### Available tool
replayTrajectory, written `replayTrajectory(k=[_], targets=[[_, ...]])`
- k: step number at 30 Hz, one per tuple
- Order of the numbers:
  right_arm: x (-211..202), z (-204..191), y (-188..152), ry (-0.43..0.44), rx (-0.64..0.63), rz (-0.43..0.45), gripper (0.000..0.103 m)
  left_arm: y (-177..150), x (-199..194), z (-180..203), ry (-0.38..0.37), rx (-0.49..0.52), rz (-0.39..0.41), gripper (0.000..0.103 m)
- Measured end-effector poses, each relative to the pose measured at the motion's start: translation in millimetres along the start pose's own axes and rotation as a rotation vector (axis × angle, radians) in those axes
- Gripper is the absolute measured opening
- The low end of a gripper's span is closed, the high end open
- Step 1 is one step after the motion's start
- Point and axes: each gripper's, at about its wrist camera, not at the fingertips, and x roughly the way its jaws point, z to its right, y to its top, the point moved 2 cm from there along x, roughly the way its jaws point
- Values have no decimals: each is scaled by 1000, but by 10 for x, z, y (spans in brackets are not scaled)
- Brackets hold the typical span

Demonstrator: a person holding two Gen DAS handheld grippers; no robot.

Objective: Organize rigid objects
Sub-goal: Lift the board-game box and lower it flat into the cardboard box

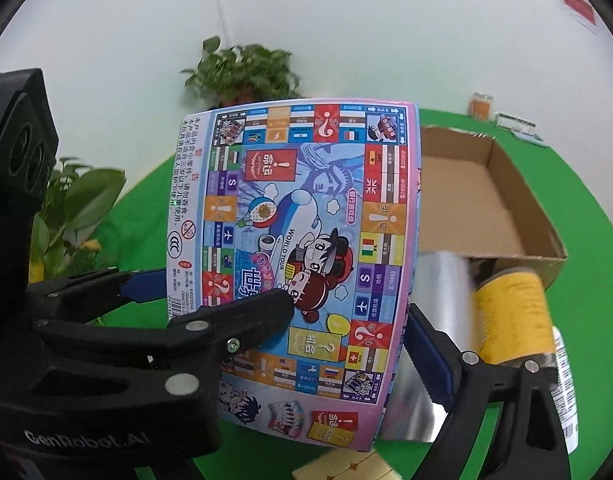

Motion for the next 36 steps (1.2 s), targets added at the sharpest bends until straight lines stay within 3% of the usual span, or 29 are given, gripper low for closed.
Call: replayTrajectory(k=[6,18,36], targets=[[-143,99,191,-27,17,60,90,200,-12,104,-14,27,55,74],[-274,247,540,-39,46,121,89,531,-4,249,9,57,86,74],[241,401,1183,-31,47,75,89,1063,287,116,31,48,58,74]])
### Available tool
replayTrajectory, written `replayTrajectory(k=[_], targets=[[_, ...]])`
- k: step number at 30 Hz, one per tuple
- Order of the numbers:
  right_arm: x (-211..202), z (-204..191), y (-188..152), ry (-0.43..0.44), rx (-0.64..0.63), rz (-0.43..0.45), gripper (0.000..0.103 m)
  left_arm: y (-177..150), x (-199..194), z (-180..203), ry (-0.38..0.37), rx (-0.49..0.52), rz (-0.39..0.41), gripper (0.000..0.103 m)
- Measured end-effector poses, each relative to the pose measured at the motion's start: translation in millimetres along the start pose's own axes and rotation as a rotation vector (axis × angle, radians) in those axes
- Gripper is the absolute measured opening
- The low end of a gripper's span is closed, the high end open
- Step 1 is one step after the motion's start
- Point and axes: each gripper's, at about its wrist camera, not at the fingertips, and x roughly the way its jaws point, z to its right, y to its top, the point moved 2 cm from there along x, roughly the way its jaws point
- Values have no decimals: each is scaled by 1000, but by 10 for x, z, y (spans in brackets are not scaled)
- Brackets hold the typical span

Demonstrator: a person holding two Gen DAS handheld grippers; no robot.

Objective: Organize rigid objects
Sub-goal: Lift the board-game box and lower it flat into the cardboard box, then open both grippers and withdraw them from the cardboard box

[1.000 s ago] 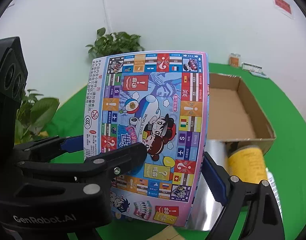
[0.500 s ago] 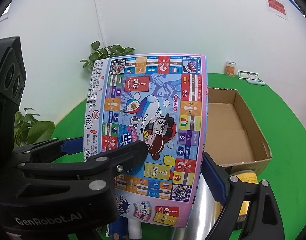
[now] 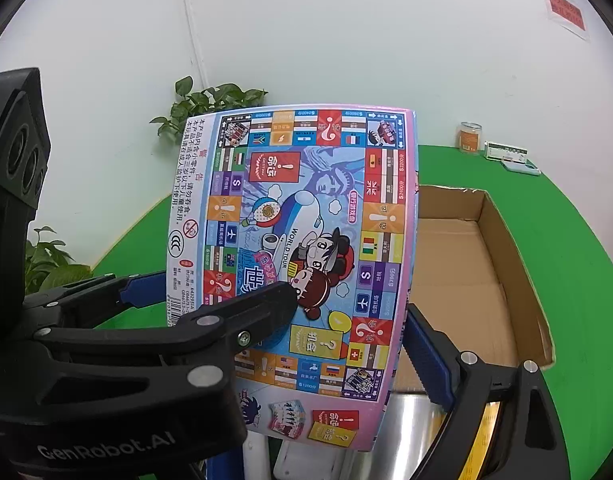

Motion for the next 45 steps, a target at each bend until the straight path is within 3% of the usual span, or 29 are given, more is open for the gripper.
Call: replayTrajectory(k=[15,24,27,35,37,39,45], targets=[[940,178,221,48,23,-111,89,186,655,-342,24,-41,-109,74],[1560,313,105,75,48,-271,87,83,1090,-507,40,-73,-236,73],[1731,383,83,94,55,-314,82,52,1161,-545,66,-62,-260,73],[2060,359,44,106,17,-413,78,0,1146,-614,108,-45,-288,65],[2162,351,9,88,21,-451,71,-23,1112,-624,93,-45,-296,65],[2275,423,-65,82,45,-494,63,-37,1051,-648,70,-51,-288,65],[2414,406,-98,83,23,-527,65,-89,756,-699,64,-51,-223,65]])
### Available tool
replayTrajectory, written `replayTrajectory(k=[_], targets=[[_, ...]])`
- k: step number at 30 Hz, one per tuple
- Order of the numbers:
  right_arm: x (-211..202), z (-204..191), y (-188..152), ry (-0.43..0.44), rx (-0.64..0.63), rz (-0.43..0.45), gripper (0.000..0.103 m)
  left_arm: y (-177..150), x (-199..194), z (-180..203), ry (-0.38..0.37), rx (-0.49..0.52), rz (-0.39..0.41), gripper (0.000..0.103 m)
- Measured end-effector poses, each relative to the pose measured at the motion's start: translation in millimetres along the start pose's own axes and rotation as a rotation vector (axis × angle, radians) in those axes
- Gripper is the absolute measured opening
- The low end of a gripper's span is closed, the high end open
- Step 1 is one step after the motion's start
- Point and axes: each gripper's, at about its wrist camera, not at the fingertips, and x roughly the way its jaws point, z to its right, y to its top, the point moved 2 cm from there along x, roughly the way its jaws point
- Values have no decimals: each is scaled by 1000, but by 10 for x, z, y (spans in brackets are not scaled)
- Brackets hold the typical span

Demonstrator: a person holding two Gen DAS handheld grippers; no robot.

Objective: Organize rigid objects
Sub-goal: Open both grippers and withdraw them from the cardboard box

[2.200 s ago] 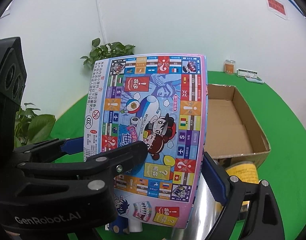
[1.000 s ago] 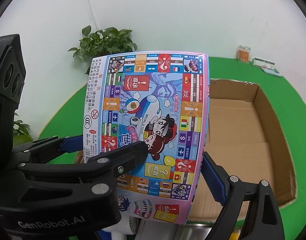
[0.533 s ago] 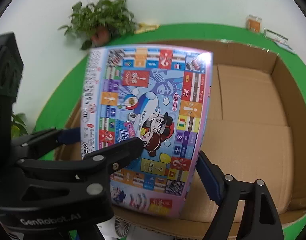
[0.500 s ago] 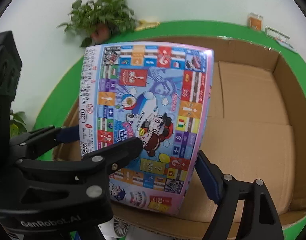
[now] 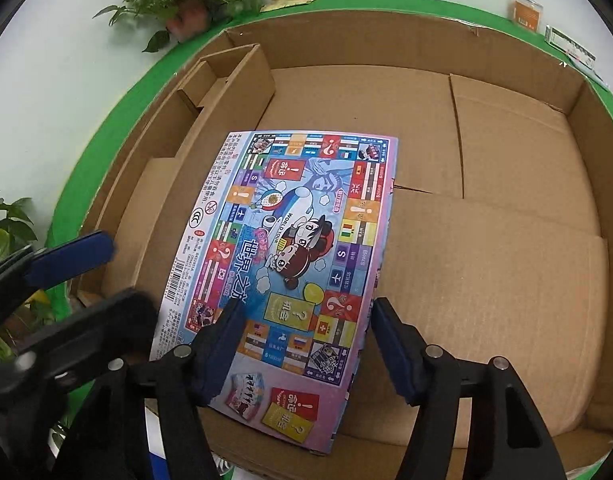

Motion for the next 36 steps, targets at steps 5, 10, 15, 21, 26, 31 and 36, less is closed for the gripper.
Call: replayTrajectory(k=[5,10,15,21,26,31,36], targets=[[-58,30,-37,40,82,18,66,-88,-308,-66,27,11,137,65],[-618,8,-401,-66,54,217,90,-247,-672,-59,123,43,297,72],[-1347,-41,-989,-127,47,414,99,-487,-926,80,290,80,468,83],[-1802,93,-1506,-83,97,466,56,-680,-908,307,222,116,356,4],[-1960,250,-1728,-76,174,410,97,-775,-926,278,190,24,306,68],[-2165,378,-1910,-109,242,359,102,-970,-1073,283,193,-16,314,94],[-2435,530,-2126,-113,372,286,102,-1169,-1186,376,212,3,301,94]])
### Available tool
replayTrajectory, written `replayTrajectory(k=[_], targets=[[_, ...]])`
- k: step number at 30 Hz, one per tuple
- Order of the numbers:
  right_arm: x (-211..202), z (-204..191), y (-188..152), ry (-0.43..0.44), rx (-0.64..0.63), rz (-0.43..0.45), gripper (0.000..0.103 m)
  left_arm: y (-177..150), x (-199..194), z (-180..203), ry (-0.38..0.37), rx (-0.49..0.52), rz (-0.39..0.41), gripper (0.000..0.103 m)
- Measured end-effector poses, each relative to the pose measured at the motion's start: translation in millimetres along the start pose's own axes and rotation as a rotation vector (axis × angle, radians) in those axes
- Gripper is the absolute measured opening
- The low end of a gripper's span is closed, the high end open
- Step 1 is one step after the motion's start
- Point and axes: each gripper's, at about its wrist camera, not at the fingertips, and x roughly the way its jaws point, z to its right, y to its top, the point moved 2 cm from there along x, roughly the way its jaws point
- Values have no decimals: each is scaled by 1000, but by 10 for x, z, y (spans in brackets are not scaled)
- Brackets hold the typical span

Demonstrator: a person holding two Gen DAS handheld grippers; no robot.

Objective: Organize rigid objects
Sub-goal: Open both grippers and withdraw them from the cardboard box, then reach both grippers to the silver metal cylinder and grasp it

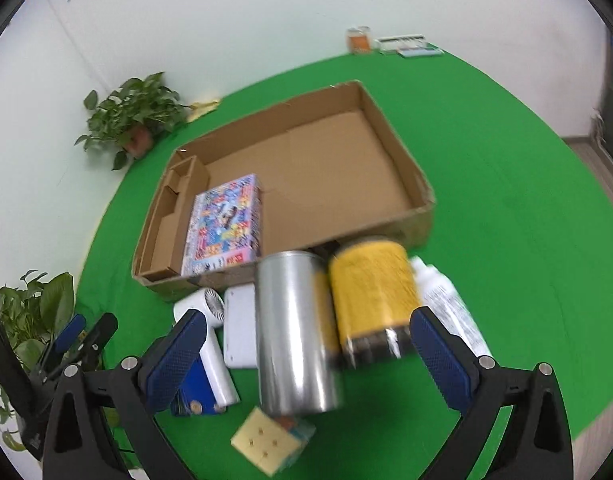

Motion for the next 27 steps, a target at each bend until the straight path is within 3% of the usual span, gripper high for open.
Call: replayTrajectory(k=[3,8,13,18,27], targets=[[-113,10,-92,-33,-37,-34,102,-147,-69,6,7,1,25,94],[-248,45,-289,66,-17,-147,102,-409,31,-30,43,-32,17,94],[-365,54,-331,38,9,-145,102,-534,109,-67,38,-38,-1,94],[-460,-146,-325,82,-48,-150,102,-565,114,-32,14,-22,-19,94],[-460,-167,-320,93,-73,-164,102,-577,34,-13,-3,-27,-8,94]])
